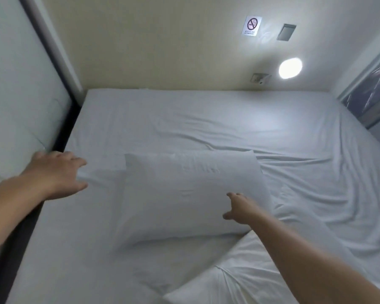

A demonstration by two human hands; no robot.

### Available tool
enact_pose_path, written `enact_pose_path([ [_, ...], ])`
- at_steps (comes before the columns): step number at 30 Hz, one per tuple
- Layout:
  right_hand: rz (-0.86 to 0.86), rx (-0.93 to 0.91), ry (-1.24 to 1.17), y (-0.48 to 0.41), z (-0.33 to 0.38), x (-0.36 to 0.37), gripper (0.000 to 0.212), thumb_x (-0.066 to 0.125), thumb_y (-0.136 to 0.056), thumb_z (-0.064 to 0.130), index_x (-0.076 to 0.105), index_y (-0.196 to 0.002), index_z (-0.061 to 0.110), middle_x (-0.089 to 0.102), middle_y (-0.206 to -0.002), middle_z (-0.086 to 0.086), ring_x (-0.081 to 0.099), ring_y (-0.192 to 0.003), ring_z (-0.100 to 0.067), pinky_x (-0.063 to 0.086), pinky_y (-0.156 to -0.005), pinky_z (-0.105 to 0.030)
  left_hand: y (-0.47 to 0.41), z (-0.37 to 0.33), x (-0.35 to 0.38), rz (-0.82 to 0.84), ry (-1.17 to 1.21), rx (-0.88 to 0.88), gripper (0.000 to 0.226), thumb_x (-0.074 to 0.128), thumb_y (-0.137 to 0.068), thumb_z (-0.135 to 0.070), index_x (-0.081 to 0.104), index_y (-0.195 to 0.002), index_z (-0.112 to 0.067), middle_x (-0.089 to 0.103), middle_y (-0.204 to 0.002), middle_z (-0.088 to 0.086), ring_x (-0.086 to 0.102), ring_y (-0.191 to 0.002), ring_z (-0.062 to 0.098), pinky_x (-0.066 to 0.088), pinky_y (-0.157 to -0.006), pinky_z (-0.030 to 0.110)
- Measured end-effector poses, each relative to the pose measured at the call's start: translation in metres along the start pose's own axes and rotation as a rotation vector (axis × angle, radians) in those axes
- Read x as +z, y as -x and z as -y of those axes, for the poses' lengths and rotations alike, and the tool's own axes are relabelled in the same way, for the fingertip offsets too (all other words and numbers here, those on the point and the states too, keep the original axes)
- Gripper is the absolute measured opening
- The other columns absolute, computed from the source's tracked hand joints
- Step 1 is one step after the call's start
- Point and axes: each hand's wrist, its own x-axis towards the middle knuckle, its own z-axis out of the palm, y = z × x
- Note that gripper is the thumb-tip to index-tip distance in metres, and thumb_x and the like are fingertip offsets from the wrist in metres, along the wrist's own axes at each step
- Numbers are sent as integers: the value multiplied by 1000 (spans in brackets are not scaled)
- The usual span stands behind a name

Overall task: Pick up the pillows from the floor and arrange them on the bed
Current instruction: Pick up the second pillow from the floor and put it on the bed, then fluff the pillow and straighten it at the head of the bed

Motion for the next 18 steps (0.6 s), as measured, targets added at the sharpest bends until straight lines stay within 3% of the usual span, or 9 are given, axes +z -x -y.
enact_pose_path([
  [4,-20,64,-227,-60,34,-18,107,78,-73,43,9,-150,16,24,-152,-20,31,-137,-36,33,-110,-44,-40,-92,-10,10,217,182,71,48,-78,-65,31,-141,-37,34,-150,-3,34,-133,23,28,-108,47],
  [6,-78,178,-321,-99,38,-17,114,76,-70,54,4,-150,19,13,-156,-20,21,-141,-37,26,-113,-50,-77,-147,-2,41,314,279,71,51,-80,-62,28,-143,-38,26,-154,0,27,-138,25,25,-110,49],
  [10,-172,343,-398,-203,27,44,127,56,-49,87,-3,-148,33,0,-160,-9,2,-144,-39,20,-108,-65,-198,-261,60,54,402,407,92,48,-71,-75,4,-145,-44,0,-161,2,-2,-145,32,3,-111,64],
  [13,-208,390,-297,-262,28,93,125,39,-41,95,-4,-144,40,-6,-160,-2,-3,-142,-39,20,-101,-70,-258,-320,127,75,321,433,113,36,-53,-91,-15,-142,-44,-16,-159,6,-20,-141,36,-14,-102,69],
  [15,-143,413,-231,-273,29,104,120,41,-48,92,-4,-146,37,-7,-159,-4,-4,-142,-40,20,-100,-71,-265,-337,156,93,303,429,115,24,-49,-96,-17,-142,-43,-15,-159,7,-21,-141,36,-17,-101,68],
  [18,-159,409,-238,-272,29,96,114,46,-59,86,-4,-147,34,-9,-159,-7,-5,-141,-41,20,-102,-69,-272,-340,165,98,300,439,109,17,-53,-95,-15,-143,-42,-1,-160,7,-9,-144,34,-10,-105,65],
])
